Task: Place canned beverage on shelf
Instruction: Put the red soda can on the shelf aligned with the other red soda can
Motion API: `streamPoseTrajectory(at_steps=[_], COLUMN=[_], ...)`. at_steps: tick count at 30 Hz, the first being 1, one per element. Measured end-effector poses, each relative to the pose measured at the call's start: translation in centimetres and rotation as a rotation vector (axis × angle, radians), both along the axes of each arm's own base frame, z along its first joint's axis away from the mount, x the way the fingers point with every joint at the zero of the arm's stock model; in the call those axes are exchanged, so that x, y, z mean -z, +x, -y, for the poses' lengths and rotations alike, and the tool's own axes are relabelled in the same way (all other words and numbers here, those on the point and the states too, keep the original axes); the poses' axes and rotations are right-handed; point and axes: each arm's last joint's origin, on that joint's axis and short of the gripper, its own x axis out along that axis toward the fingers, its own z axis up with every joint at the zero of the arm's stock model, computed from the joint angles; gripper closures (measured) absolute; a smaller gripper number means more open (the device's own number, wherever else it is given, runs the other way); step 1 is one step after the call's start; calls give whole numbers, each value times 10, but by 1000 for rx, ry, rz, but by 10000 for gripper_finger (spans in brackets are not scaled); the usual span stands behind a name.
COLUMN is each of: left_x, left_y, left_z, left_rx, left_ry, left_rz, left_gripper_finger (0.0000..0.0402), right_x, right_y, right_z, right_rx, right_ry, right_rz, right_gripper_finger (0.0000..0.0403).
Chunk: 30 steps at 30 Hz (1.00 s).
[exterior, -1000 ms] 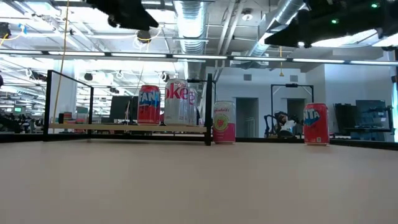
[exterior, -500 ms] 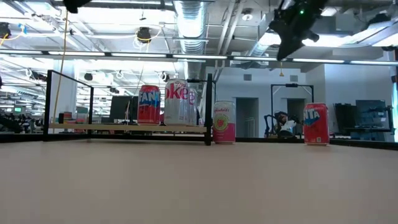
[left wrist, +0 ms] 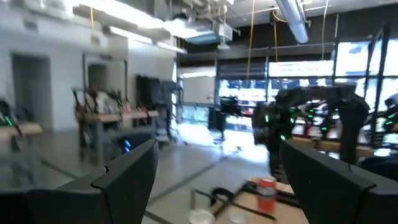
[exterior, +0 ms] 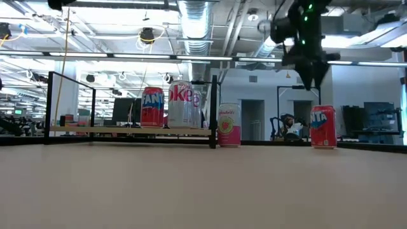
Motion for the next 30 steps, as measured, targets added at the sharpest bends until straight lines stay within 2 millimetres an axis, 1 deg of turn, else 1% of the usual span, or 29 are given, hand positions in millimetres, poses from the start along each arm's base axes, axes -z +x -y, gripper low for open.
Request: streamPoseTrajectory(at_steps=[3, 6, 8, 11, 15, 18, 26, 28, 30], left_x=[-6, -9, -9, -9, -9, -13, -38, -40, -38], left_y=[-1, 0, 2, 4, 6, 4, -14, -16, -15], left_z=[0, -1, -2, -3, -3, -2, 2, 2, 1], left_rx=[-63, -133, -167, -166, -147, -178, -283, -302, -311], left_ry=[96, 178, 195, 178, 183, 235, 344, 360, 359], left_rz=[-42, -119, -154, -149, -151, -134, 126, 136, 104], left_gripper_finger=[82, 82, 82, 82, 82, 82, 82, 82, 82], right_x=[10, 15, 14, 14, 16, 21, 30, 33, 38], right_y=[-5, -9, -13, -19, -25, -25, -29, -31, -31], right_z=[12, 21, 24, 29, 36, 38, 41, 41, 41], right_rx=[33, 43, 42, 73, 123, 102, 128, 131, 133], right_ry=[53, 71, 69, 68, 126, 152, 116, 122, 126], right_rz=[-55, -73, -71, -65, 30, 85, 28, 24, 24], right_gripper_finger=[151, 116, 99, 83, 74, 72, 73, 73, 73])
